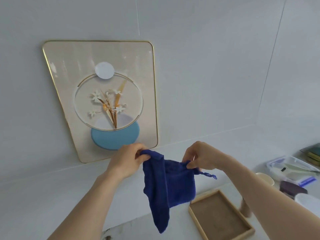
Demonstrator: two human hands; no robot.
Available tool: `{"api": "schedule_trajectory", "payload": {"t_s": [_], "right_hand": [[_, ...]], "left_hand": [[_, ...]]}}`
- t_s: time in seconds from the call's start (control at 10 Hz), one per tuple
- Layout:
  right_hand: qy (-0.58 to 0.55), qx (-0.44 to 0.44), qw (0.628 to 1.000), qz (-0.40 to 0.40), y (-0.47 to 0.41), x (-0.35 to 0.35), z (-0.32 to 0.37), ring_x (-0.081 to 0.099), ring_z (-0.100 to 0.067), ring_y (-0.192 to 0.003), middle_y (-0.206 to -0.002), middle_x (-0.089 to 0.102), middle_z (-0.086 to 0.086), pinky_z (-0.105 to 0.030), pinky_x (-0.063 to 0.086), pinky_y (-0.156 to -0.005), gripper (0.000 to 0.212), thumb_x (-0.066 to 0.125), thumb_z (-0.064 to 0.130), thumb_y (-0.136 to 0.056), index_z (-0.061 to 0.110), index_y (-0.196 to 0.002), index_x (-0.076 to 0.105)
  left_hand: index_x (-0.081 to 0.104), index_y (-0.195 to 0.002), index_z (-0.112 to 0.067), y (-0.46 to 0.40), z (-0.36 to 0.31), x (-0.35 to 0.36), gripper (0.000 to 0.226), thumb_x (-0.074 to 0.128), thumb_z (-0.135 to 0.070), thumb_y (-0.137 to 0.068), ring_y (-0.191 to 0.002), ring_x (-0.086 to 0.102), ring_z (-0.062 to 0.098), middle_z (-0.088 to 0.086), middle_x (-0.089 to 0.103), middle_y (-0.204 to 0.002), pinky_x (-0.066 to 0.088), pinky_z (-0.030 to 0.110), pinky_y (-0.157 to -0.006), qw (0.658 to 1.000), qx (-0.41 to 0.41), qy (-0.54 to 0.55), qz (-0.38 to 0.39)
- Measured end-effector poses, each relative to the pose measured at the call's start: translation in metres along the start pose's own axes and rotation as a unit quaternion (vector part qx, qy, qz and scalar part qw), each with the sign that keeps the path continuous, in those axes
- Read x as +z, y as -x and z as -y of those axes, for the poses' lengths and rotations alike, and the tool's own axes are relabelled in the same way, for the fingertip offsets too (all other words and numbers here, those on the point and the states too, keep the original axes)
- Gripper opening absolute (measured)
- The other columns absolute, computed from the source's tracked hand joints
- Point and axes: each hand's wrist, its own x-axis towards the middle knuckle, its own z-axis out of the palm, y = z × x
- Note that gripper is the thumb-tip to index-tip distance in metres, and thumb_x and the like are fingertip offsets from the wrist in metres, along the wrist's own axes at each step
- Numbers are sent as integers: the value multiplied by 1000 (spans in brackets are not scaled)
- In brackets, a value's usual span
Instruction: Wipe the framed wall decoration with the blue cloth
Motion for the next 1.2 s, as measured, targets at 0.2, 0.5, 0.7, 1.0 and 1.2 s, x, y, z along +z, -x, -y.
{"api": "schedule_trajectory", "payload": {"t_s": [0.2, 0.5, 0.7, 1.0, 1.2], "right_hand": [[5, 49, 998, -29, 2, -2, -87, 64, -4, -52, -86, 82, -3, -16, 51, -61, 25, 66, 1, -83, 24, -80, 76], [14, 115, 989, -96, -5, 5, -189, 60, -9, -73, -87, 73, 7, -15, 42, -62, 24, 65, 0, -85, 18, -92, 78], [0, 159, 981, -108, -2, 46, -244, 65, -21, -87, -93, 75, 5, -33, 56, -75, 34, 55, -3, -86, 20, -93, 79], [67, 230, 958, 160, 51, 139, -299, 43, -30, -147, -162, 43, -6, -43, 41, -118, 63, 65, 40, -99, 29, -156, 41], [101, 254, 932, 239, 77, 161, -304, -17, -34, -160, -175, -16, -7, -60, -2, -129, 108, 54, 83, -82, 40, -163, -4]], "left_hand": [[67, -86, -36, -19, -13, 65, 7, 65, -38, -92, -81, 66, 11, -15, 71, -82, 49, 32, -69, 997, -30, -47, 45], [67, -90, -36, -52, -69, 181, 6, 66, -41, -92, -77, 62, 10, -18, 67, -80, 40, 26, -62, 994, -64, 4, 84], [69, -100, -34, -48, -85, 258, 9, 67, -39, -92, -88, 67, 13, -16, 72, -91, 51, 31, -74, 988, -99, 23, 118], [16, -162, -25, 6, -68, 347, 80, 47, -60, -97, -157, 19, 23, -2, 19, -172, 19, 44, -128, 903, -54, -115, 411], [-12, -160, -37, 23, -53, 345, 116, 3, -99, -63, -159, -17, 24, -4, -14, -173, -14, 55, -127, 895, -54, -178, 405]]}}
